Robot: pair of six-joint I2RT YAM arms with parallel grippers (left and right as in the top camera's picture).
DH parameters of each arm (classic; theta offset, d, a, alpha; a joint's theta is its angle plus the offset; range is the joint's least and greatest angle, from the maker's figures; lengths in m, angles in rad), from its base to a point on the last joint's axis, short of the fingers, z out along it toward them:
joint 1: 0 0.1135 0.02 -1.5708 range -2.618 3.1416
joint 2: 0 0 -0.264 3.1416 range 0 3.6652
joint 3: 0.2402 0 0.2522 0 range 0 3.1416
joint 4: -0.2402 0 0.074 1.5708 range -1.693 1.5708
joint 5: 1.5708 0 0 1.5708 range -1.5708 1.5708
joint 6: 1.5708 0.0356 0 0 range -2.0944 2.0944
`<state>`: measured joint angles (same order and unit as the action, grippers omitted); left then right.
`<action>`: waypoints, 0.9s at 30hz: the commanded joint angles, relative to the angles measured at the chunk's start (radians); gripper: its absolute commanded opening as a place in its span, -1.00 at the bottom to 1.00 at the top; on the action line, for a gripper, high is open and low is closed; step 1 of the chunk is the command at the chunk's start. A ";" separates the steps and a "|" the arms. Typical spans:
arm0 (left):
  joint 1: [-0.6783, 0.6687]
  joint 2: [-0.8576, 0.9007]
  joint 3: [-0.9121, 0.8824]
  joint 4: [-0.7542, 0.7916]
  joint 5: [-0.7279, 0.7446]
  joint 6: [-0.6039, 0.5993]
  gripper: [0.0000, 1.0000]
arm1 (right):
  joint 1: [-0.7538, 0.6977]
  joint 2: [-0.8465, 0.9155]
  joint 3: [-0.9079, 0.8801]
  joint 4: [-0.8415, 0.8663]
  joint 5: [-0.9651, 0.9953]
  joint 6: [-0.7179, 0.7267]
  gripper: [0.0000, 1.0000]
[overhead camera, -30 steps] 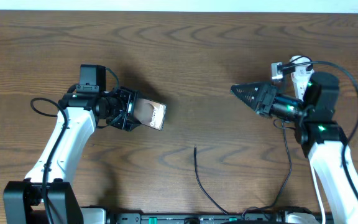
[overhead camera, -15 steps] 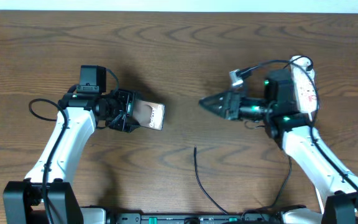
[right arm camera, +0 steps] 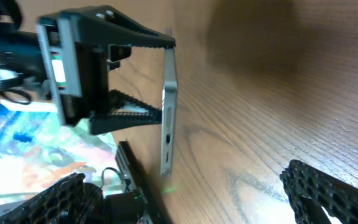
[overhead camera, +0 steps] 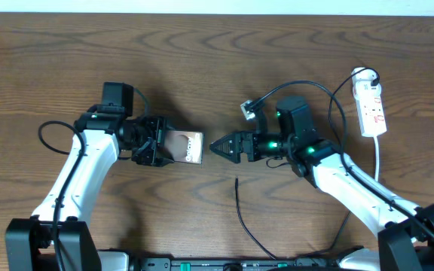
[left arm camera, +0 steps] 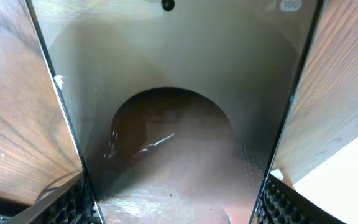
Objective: Plug charger to phone and switch on socket
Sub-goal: 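Move the right gripper toward the phone held by the left gripper, then grasp the phone's edge with the right gripper and open the left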
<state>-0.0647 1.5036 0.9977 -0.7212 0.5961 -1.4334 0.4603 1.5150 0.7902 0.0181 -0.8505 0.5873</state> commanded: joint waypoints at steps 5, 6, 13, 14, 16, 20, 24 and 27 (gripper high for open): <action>-0.063 -0.022 0.005 0.001 0.032 -0.055 -0.85 | 0.050 0.016 0.015 0.025 0.069 -0.015 0.99; -0.071 -0.022 0.005 0.001 0.032 -0.060 -0.85 | 0.055 0.016 0.015 0.025 0.081 -0.011 0.99; -0.120 -0.022 0.005 0.024 0.058 -0.096 -0.85 | 0.068 0.016 0.015 0.027 0.101 0.003 0.99; -0.126 -0.023 0.005 0.029 0.060 -0.099 -0.85 | 0.069 0.016 0.015 0.027 0.102 0.003 0.99; -0.138 -0.023 0.005 0.035 0.070 -0.112 -0.85 | 0.074 0.016 0.015 0.027 0.108 0.003 0.99; -0.161 -0.023 0.005 0.061 0.078 -0.138 -0.85 | 0.085 0.016 0.015 0.027 0.120 0.017 0.99; -0.185 -0.023 0.005 0.097 0.099 -0.167 -0.85 | 0.092 0.016 0.015 0.027 0.120 0.019 0.96; -0.198 -0.023 0.005 0.116 0.104 -0.189 -0.85 | 0.093 0.016 0.015 0.027 0.127 0.031 0.91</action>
<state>-0.2474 1.5032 0.9977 -0.6193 0.6563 -1.5764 0.5430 1.5272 0.7902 0.0429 -0.7387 0.5991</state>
